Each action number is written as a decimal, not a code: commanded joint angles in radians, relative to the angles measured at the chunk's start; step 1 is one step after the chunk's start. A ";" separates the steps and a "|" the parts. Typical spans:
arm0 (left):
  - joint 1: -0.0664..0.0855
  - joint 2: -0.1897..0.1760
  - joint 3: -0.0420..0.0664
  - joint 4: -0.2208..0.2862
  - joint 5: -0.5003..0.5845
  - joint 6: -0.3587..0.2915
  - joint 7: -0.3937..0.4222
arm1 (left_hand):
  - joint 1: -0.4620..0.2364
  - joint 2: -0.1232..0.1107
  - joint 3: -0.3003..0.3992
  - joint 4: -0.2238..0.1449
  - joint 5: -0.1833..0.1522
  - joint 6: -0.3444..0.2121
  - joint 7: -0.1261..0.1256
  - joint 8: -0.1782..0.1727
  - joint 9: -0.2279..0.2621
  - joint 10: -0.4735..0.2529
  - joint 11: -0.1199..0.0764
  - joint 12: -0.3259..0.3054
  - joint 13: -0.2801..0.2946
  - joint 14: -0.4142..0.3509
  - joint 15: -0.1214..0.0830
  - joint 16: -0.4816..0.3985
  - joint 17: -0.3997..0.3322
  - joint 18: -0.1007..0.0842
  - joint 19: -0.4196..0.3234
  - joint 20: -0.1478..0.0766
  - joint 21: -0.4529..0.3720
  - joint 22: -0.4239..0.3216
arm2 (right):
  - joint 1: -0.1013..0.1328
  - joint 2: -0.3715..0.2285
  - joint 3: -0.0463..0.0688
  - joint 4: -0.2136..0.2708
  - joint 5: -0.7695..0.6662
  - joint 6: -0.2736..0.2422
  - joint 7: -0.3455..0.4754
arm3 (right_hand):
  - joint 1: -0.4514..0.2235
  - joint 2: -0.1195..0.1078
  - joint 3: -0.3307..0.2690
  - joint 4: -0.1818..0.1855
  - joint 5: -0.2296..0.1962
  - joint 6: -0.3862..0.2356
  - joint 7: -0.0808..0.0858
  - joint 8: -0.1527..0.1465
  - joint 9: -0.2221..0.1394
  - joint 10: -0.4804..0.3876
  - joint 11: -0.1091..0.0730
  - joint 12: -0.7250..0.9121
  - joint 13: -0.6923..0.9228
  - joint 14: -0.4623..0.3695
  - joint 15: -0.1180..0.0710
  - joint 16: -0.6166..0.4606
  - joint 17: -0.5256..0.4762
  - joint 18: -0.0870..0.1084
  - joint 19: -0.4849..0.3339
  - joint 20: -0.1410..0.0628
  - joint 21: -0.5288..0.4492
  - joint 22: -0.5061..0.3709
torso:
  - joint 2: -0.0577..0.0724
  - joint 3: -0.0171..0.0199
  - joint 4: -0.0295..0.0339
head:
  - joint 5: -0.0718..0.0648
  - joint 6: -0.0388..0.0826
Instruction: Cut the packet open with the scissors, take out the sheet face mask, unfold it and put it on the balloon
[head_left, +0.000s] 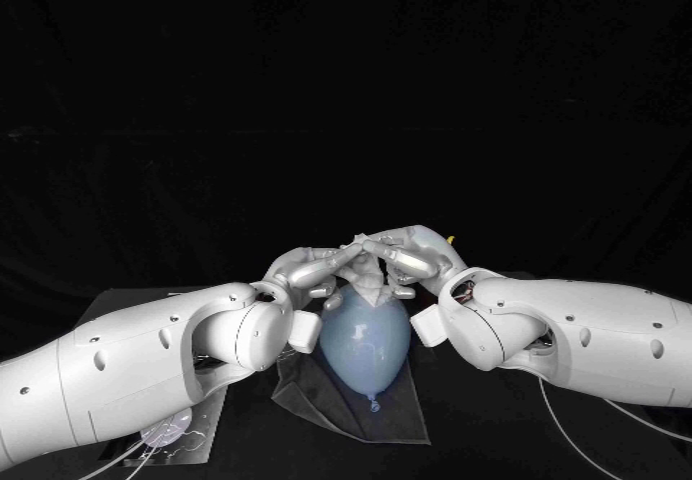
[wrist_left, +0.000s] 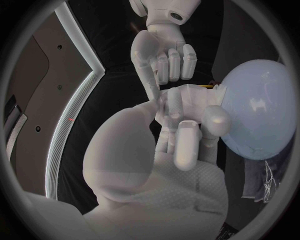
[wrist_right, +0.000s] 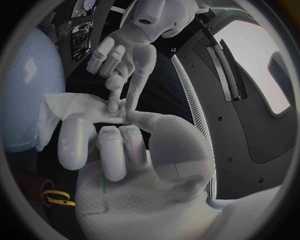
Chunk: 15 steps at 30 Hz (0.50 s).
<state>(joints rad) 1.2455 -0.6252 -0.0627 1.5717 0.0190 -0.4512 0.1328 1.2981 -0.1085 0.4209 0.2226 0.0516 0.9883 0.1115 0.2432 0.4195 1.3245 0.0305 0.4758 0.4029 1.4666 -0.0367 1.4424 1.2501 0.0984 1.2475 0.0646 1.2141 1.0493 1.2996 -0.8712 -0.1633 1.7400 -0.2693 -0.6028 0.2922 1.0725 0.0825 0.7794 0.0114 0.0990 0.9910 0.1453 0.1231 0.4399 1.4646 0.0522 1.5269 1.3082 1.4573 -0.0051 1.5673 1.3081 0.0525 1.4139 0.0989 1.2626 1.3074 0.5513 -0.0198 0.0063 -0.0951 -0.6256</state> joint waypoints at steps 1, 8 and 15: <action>0.000 0.002 0.000 0.001 0.006 0.001 0.012 | 0.021 0.003 0.001 -0.011 -0.002 0.009 0.002 -0.004 -0.002 0.004 -0.004 0.003 0.000 0.029 -0.002 -0.003 0.004 0.017 0.005 -0.003 -0.003 0.003 | 0.001 0.003 0.001 0.003 -0.007 0.042 -0.003 | 0.013 0.001 0.005 -0.001 0.010 0.008 -0.003 0.003 0.001 0.089 0.007 0.001 0.241 0.113 -0.001 0.003 0.263 0.013 0.001 0.001 0.001 0.177 | 0.001 -0.0004 -0.0003 | -0.002 0.000; 0.000 0.003 0.000 0.005 0.006 -0.002 0.030 | 0.081 0.027 0.020 -0.039 -0.002 0.016 -0.002 -0.006 -0.005 0.008 -0.007 -0.003 -0.003 0.030 -0.005 -0.001 0.008 0.015 0.008 -0.005 0.001 0.009 | 0.001 0.006 0.001 0.001 -0.010 0.054 -0.017 | 0.013 0.001 0.005 0.000 0.013 0.008 -0.003 0.003 0.001 0.089 0.007 0.001 0.241 0.113 -0.001 0.003 0.263 0.013 0.001 0.001 0.001 0.177 | 0.000 -0.0003 -0.0004 | 0.003 -0.002; 0.000 0.000 0.000 0.006 0.019 -0.022 0.051 | 0.123 0.050 0.044 -0.071 -0.002 0.037 -0.009 0.006 0.002 0.027 -0.013 -0.007 -0.006 0.032 -0.008 0.002 0.014 0.013 0.016 -0.007 0.012 0.023 | 0.001 0.007 0.001 0.000 -0.017 0.057 -0.032 | 0.013 0.001 0.005 0.000 0.017 0.008 -0.003 0.003 0.001 0.089 0.007 0.000 0.241 0.113 -0.001 0.003 0.263 0.013 0.000 0.001 -0.001 0.176 | 0.000 -0.0002 -0.0003 | 0.007 -0.002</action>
<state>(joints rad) 1.2433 -0.6255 -0.0651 1.5763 0.0252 -0.4557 0.1495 1.4106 -0.0584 0.4644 0.1559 0.0493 1.0181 0.1011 0.2418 0.4158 1.3443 0.0179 0.4724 0.3984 1.4670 -0.0363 1.4423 1.2634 0.0983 1.2567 0.0554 1.2203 1.0701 1.3016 -0.8676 -0.1614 1.7349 -0.2702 -0.5861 0.2688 1.0715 0.0815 0.7794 0.0113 0.1124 0.9941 0.1419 0.1234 0.4388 1.4646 0.0522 1.5265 1.3073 1.4573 -0.0050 1.5664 1.3073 0.0523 1.4139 0.0989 1.2625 1.3079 0.5515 -0.0198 0.0059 -0.0900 -0.6273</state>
